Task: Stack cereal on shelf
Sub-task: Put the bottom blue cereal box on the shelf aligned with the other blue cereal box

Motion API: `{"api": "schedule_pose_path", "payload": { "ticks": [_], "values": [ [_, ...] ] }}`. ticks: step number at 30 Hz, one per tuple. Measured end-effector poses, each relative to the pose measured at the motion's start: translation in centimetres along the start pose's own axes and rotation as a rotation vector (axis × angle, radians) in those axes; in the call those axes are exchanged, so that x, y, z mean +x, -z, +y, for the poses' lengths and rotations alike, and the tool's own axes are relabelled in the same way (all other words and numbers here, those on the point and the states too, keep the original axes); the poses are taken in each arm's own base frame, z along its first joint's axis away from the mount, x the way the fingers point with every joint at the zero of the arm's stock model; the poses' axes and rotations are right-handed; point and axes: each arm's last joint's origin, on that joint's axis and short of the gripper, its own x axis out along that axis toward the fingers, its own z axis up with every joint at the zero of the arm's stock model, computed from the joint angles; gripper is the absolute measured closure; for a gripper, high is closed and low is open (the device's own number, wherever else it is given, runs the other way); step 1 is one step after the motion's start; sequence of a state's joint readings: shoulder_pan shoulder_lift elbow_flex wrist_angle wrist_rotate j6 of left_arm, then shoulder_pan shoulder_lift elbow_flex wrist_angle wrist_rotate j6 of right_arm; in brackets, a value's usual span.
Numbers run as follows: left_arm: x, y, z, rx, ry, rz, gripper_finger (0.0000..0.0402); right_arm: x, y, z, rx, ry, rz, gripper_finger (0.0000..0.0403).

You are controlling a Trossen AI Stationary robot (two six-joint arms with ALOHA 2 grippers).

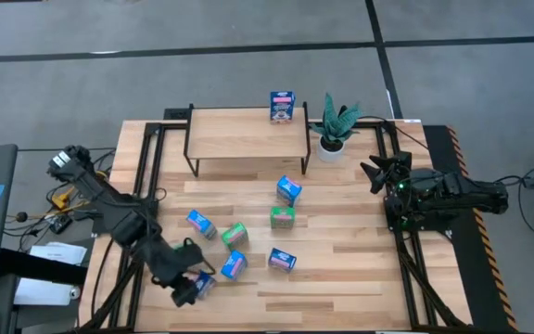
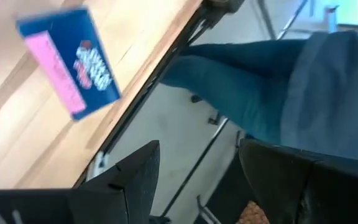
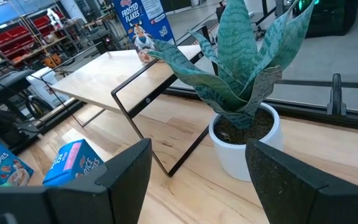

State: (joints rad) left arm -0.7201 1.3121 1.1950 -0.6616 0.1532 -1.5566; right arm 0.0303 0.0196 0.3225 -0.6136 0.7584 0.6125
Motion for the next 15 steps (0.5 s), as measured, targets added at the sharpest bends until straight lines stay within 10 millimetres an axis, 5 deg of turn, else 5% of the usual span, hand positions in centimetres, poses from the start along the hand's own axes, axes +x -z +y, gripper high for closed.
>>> {"api": "schedule_pose_path", "payload": {
  "ticks": [6, 15],
  "values": [
    [0.5, 1.9, 0.6, 0.017, -0.066, -0.058, 0.0191, 0.0, 0.0, 0.0, 0.000, 0.000, 0.000, 0.0117],
    [3.8, 2.8, 1.5, 0.084, -0.202, -0.125, 0.0191, 0.0, 0.0, 0.0, 0.001, 0.000, 0.000, 0.0117]
  ]
}}
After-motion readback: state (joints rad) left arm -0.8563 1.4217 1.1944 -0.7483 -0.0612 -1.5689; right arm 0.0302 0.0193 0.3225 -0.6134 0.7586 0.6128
